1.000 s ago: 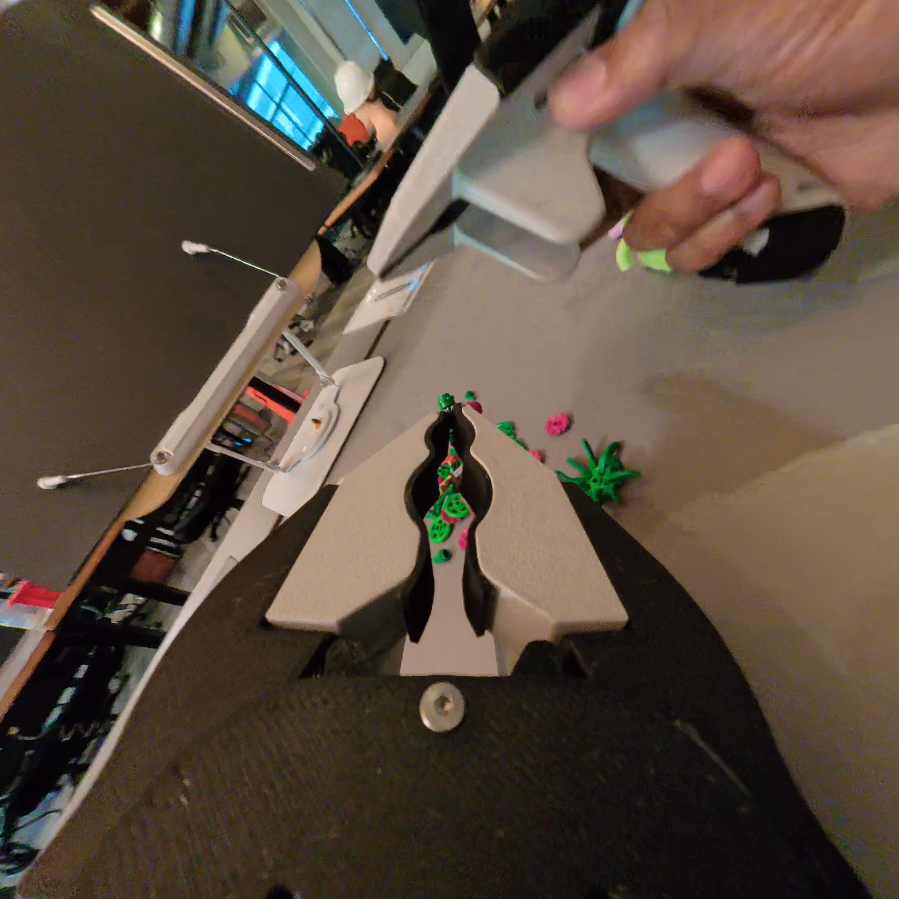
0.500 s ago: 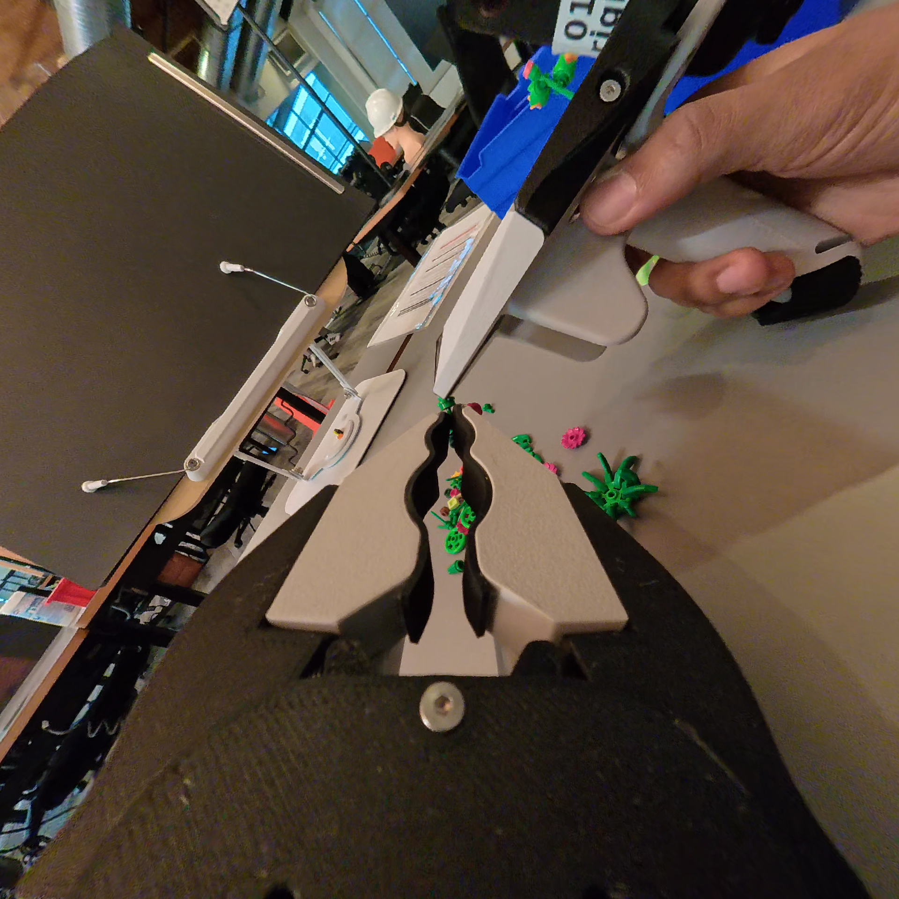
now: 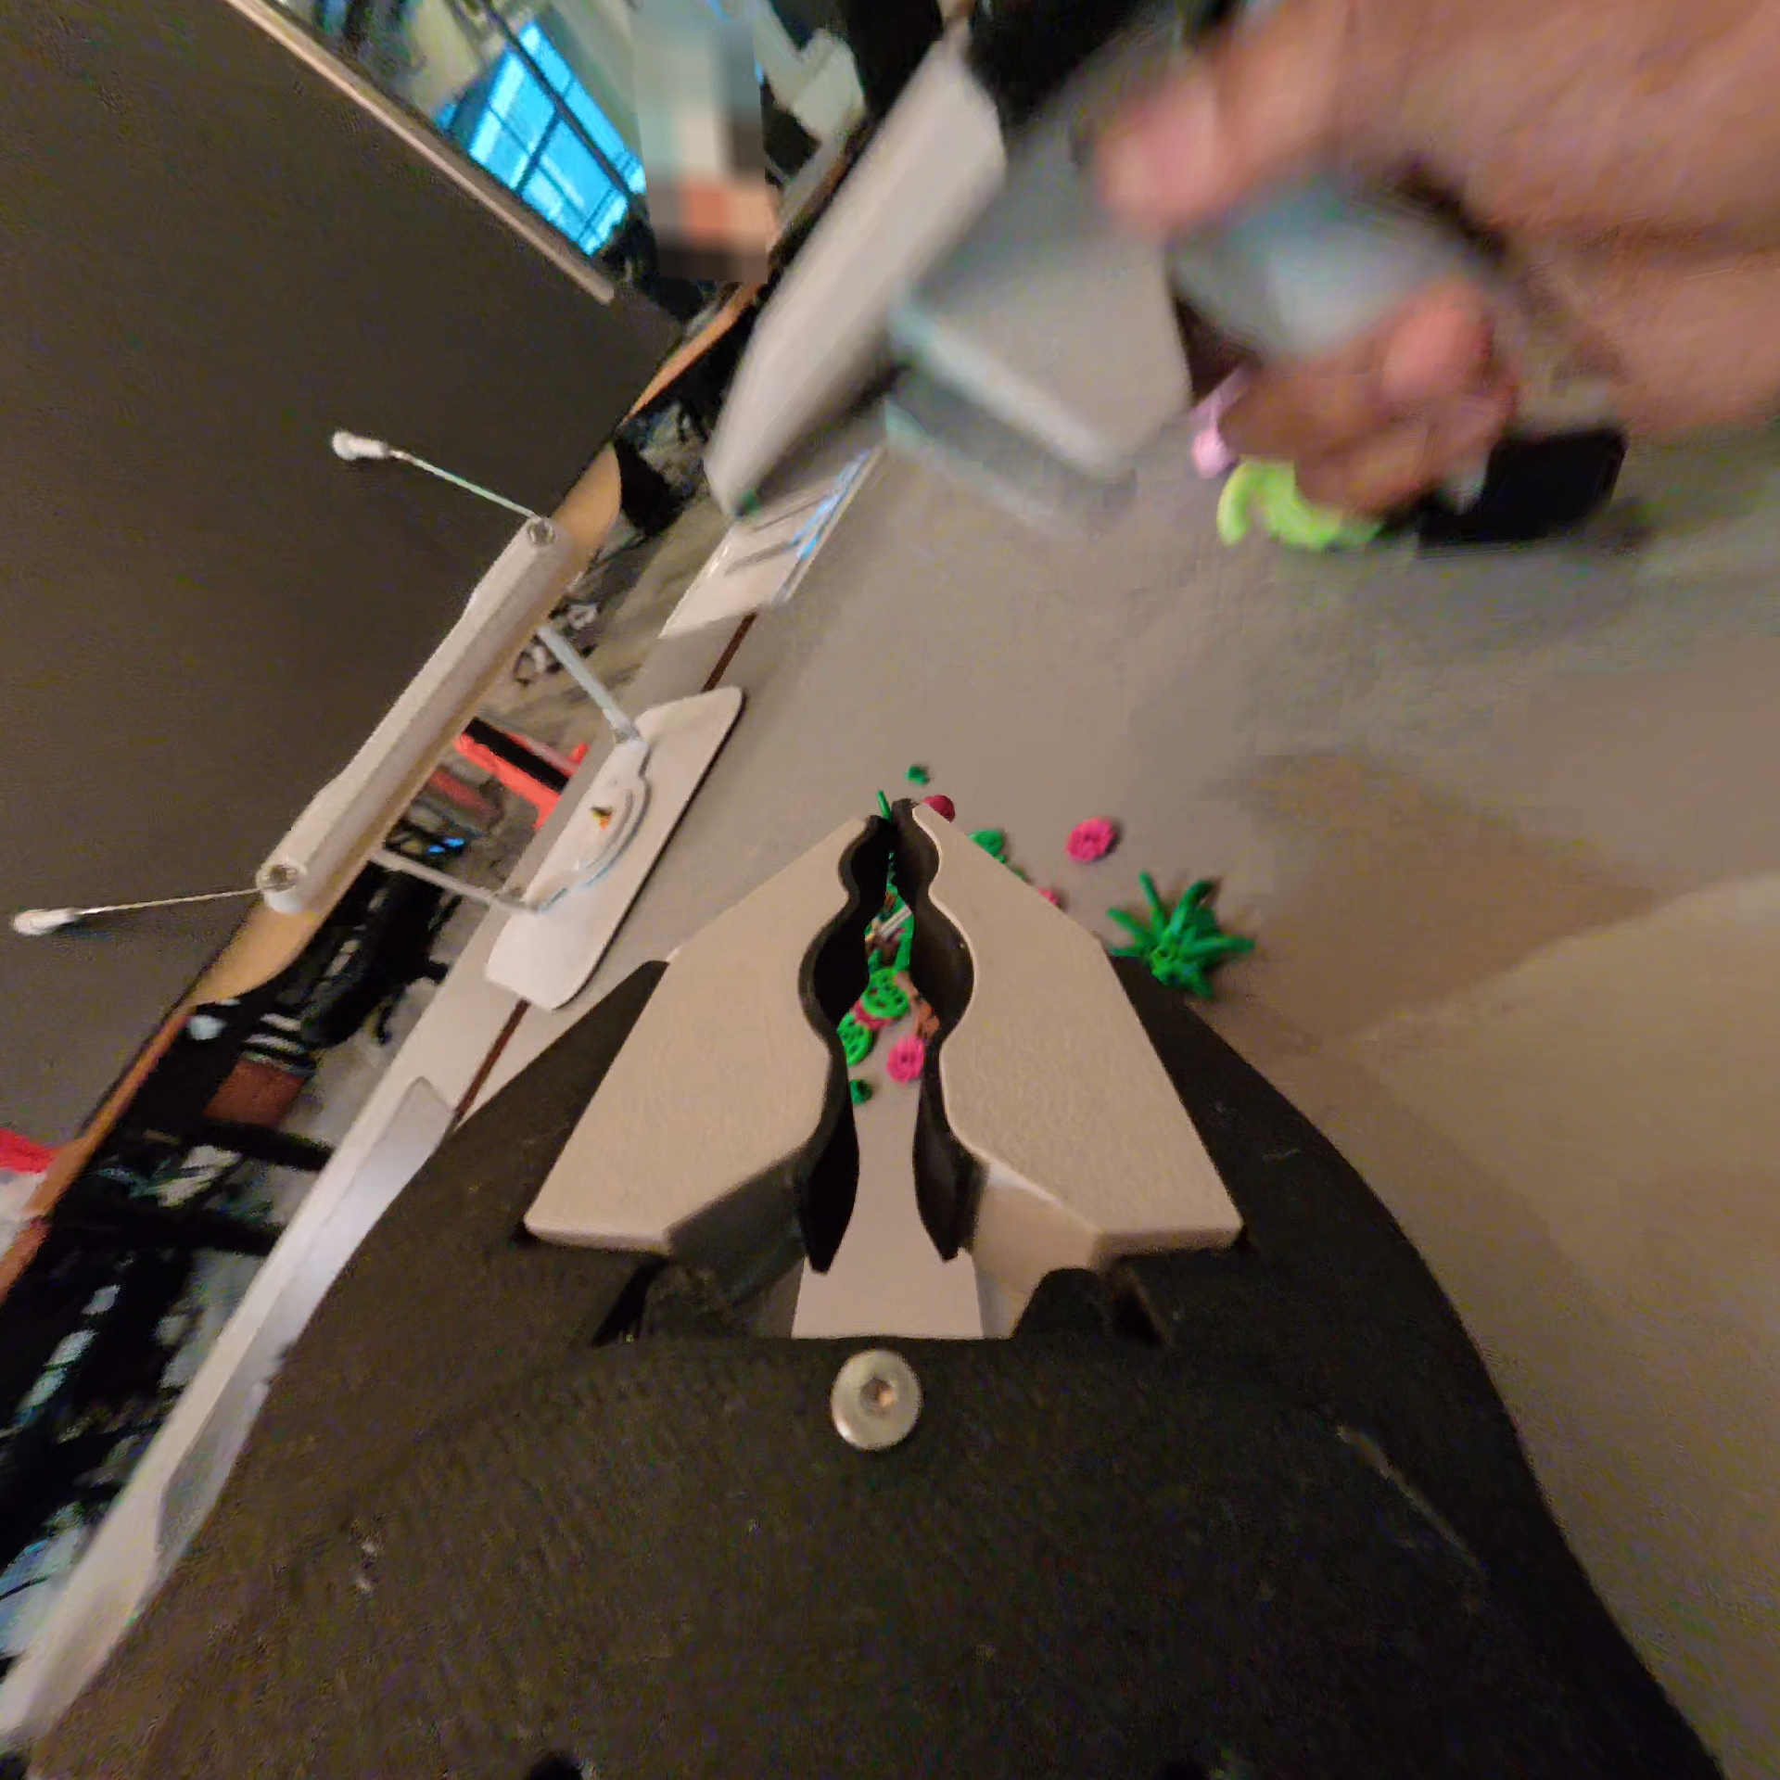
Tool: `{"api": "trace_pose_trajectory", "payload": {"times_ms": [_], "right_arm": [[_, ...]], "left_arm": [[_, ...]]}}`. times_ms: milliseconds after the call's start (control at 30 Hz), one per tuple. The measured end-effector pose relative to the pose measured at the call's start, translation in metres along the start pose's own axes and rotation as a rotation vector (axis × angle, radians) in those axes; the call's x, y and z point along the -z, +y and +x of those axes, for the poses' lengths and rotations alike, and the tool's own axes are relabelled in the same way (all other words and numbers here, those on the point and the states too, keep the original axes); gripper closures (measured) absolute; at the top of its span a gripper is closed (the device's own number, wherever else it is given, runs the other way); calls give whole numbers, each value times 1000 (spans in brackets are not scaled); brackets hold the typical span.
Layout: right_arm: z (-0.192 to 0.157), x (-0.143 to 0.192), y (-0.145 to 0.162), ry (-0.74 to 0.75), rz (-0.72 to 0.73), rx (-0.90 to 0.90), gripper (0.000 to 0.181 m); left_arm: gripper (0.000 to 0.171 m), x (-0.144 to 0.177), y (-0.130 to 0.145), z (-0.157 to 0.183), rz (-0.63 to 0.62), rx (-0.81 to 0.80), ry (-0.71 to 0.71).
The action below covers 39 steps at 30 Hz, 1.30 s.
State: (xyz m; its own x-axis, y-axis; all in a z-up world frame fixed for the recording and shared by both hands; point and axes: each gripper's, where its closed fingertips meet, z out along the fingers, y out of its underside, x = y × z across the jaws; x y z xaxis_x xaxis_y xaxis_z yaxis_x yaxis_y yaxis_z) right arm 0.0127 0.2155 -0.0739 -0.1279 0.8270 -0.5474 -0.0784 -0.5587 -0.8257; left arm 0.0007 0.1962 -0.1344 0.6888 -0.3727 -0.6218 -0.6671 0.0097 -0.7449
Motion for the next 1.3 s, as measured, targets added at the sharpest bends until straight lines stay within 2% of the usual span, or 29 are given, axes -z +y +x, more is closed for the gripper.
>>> {"api": "trace_pose_trajectory", "payload": {"times_ms": [67,133,233,300,400,567,700,833,1000,1133,1200,1300], "right_arm": [[14,9,-7,72,-6,28,177],[26,4,10,176,-103,113,177],[61,-8,48,383,-367,259,177],[86,-11,77,491,-558,308,176],[98,-15,95,523,-647,299,176],[92,-17,73,481,-514,298,164],[67,-19,52,363,-354,292,157],[43,-17,35,252,-237,276,160],[11,-12,18,1,-94,35,160],[-8,-12,18,-200,-64,-183,156],[-12,-16,23,-226,-85,-212,156],[-15,-19,30,-222,-113,-192,172]], "left_arm": [[171,1,-3,-5,36,19,-17],[171,2,-7,-11,72,118,-8],[171,4,1,-23,61,166,-41],[171,4,6,-29,72,272,-25],[171,7,13,-42,98,402,-23],[171,10,12,-50,150,529,5],[171,9,10,-45,132,431,-25],[171,10,0,-39,171,362,-32],[171,19,-17,-40,274,294,-81],[171,22,-26,-36,304,246,-100],[171,21,-28,-33,307,228,-103],[171,22,-31,-32,319,223,-102]]}}
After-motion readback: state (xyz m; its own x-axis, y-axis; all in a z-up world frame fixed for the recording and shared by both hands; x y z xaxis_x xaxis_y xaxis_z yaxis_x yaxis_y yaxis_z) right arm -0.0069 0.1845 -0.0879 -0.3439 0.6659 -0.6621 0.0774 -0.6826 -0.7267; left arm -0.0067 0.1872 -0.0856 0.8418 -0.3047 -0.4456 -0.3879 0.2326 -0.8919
